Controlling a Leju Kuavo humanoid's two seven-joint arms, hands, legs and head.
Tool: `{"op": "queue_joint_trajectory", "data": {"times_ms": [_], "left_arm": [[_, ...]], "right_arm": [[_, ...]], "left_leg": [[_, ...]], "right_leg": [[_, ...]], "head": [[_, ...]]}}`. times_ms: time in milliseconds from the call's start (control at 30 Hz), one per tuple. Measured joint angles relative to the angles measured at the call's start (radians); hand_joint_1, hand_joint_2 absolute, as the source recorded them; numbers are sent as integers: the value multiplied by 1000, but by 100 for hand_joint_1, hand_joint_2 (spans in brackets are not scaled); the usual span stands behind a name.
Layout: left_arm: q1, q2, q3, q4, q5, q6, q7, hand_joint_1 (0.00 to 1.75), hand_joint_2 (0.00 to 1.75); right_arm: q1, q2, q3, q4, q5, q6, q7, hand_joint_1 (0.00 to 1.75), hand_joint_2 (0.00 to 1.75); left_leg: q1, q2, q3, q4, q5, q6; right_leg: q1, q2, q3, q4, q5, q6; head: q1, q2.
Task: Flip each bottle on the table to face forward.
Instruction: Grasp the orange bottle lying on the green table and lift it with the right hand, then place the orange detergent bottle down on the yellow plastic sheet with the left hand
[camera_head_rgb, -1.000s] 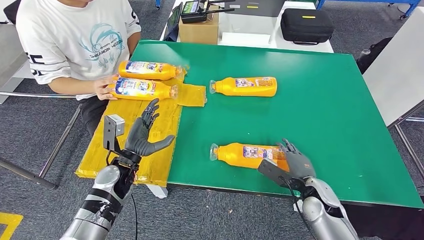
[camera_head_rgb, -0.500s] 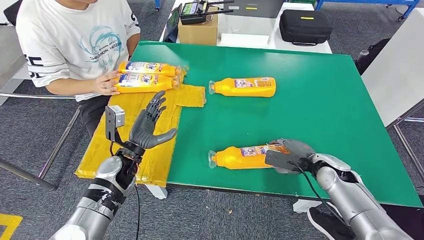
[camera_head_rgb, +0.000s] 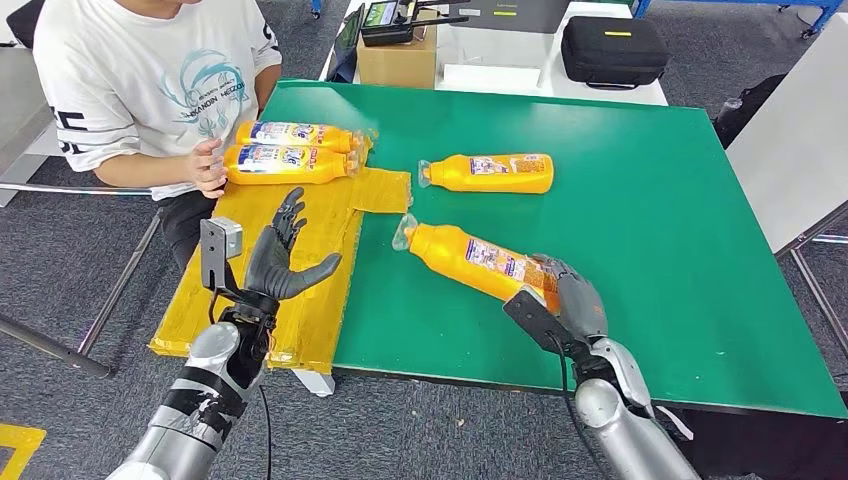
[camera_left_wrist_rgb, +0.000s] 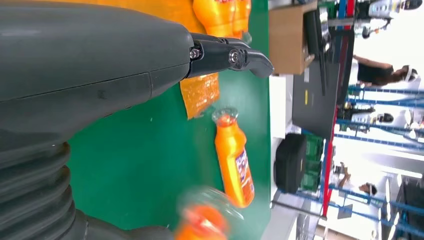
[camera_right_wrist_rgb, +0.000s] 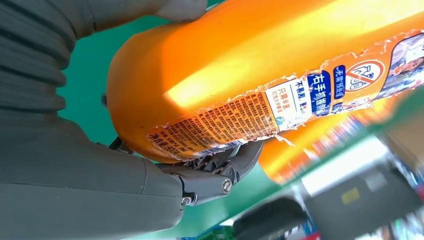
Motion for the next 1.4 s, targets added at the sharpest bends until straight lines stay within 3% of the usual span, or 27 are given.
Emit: {"op": "queue_joint_trajectory", "data": {"times_ms": [233,533,1233,1267,1367,1400], "left_arm": [[-13,-26,-1,7,51,38,11,0,175],[-64,-59,-50,49,140,-8,58,0,175],[-156,-117,-249,49,319,-80,139,0,175],[-158,-118,-254,47,325,-79,140,20,175],[-161,-119,-262,40,338,-77,141,151,175],[-161,-119,-264,38,342,-75,141,175,175]], "right_arm": [[100,143,-96,-109,-123,-149,-131,175,175],[98,241,-99,-96,-208,-182,-250,175,175],[-109,293,36,232,-141,-176,-315,175,175],[-114,295,39,242,-138,-180,-315,175,175],[-125,301,43,264,-138,-184,-316,175,175],[-128,303,45,269,-139,-184,-316,175,175]], "left_leg": [[0,0,-1,0,0,0],[0,0,-1,0,0,0],[0,-1,-1,0,0,0],[0,-1,-1,0,0,0],[0,-1,-1,0,0,0],[0,-1,-1,0,0,0]], "right_leg": [[-1,0,0,0,0,0],[-1,0,0,0,0,0],[-1,0,0,0,0,0],[-1,0,0,0,0,0],[-1,0,0,0,0,0],[-1,0,0,0,0,0]], "head": [[0,0],[0,0],[0,0],[0,0],[0,0],[0,0]]}}
